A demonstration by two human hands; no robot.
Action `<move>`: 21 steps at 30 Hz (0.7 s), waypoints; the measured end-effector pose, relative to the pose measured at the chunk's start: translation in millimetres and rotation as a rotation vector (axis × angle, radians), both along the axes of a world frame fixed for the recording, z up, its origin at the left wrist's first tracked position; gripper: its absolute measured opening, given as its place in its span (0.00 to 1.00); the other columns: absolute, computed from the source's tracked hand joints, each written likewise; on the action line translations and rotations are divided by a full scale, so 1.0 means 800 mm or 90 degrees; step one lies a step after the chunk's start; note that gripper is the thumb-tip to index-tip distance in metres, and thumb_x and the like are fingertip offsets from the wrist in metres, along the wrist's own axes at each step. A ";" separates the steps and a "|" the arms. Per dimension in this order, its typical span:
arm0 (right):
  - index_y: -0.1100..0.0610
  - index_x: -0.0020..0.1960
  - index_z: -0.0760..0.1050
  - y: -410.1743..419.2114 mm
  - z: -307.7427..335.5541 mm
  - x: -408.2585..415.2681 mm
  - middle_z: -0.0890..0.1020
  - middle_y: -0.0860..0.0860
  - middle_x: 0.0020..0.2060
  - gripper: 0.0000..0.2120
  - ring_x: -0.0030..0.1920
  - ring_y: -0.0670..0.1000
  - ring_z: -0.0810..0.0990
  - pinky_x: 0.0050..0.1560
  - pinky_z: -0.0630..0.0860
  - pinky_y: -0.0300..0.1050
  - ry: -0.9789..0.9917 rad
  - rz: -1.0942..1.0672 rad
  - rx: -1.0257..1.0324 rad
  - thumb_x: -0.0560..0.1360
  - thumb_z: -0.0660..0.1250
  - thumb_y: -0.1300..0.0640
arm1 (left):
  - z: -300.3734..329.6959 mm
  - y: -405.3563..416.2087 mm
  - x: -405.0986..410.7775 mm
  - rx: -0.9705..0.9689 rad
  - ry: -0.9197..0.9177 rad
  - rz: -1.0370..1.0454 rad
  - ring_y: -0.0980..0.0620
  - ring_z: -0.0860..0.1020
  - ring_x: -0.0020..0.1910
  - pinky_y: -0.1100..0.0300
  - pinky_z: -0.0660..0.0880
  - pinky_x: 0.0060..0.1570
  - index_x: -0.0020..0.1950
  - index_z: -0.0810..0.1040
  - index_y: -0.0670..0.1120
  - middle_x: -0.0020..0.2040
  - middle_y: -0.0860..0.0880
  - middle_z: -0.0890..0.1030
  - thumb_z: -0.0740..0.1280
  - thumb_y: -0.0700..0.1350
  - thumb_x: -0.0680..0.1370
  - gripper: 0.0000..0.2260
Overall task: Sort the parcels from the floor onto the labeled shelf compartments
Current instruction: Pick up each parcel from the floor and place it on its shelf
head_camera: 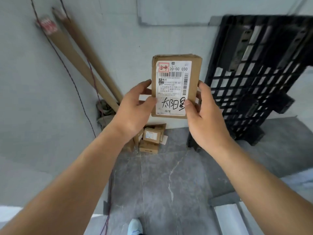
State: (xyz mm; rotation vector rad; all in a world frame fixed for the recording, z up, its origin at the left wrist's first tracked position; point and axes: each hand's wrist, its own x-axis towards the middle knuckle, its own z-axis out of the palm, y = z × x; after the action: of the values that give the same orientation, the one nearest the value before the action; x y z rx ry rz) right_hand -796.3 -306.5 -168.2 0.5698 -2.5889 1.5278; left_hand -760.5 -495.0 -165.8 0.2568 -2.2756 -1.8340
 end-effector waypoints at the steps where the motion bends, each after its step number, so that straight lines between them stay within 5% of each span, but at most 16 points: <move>1: 0.44 0.79 0.61 0.016 0.018 0.007 0.76 0.42 0.72 0.24 0.68 0.44 0.78 0.68 0.78 0.47 0.017 -0.002 0.002 0.86 0.60 0.57 | 0.018 0.014 0.007 -0.005 0.018 -0.009 0.52 0.85 0.57 0.48 0.82 0.60 0.76 0.73 0.49 0.63 0.52 0.84 0.63 0.41 0.84 0.19; 6: 0.43 0.79 0.61 0.092 0.102 0.047 0.75 0.40 0.72 0.24 0.69 0.43 0.77 0.68 0.77 0.45 0.090 -0.024 0.003 0.86 0.60 0.55 | 0.098 0.078 0.039 -0.036 0.098 -0.061 0.53 0.86 0.55 0.52 0.82 0.60 0.71 0.78 0.48 0.63 0.53 0.84 0.62 0.39 0.85 0.15; 13: 0.42 0.78 0.63 0.155 0.194 0.095 0.76 0.37 0.70 0.22 0.67 0.40 0.77 0.67 0.79 0.45 0.143 -0.055 -0.013 0.86 0.61 0.54 | 0.179 0.126 0.064 -0.139 0.169 -0.101 0.52 0.82 0.61 0.51 0.81 0.61 0.73 0.75 0.52 0.67 0.54 0.78 0.65 0.50 0.84 0.17; 18: 0.41 0.76 0.63 0.169 0.235 0.115 0.77 0.40 0.70 0.21 0.66 0.41 0.78 0.57 0.76 0.26 0.172 -0.110 -0.009 0.86 0.60 0.55 | 0.222 0.134 0.058 -0.196 0.214 -0.169 0.54 0.80 0.64 0.50 0.79 0.64 0.76 0.73 0.53 0.71 0.57 0.77 0.64 0.53 0.84 0.20; 21: 0.40 0.75 0.64 0.170 0.251 0.125 0.78 0.39 0.68 0.20 0.65 0.41 0.79 0.59 0.79 0.32 0.185 -0.166 -0.029 0.86 0.60 0.55 | 0.243 0.137 0.045 -0.172 0.234 -0.237 0.57 0.81 0.64 0.53 0.79 0.66 0.74 0.74 0.56 0.67 0.61 0.81 0.63 0.52 0.85 0.17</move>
State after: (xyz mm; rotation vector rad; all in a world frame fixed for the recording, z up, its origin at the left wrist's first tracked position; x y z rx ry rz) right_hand -696.0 -170.3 32.3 0.3961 -2.2991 1.3102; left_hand -724.3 -385.3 28.5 -0.5353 -2.3690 -1.5254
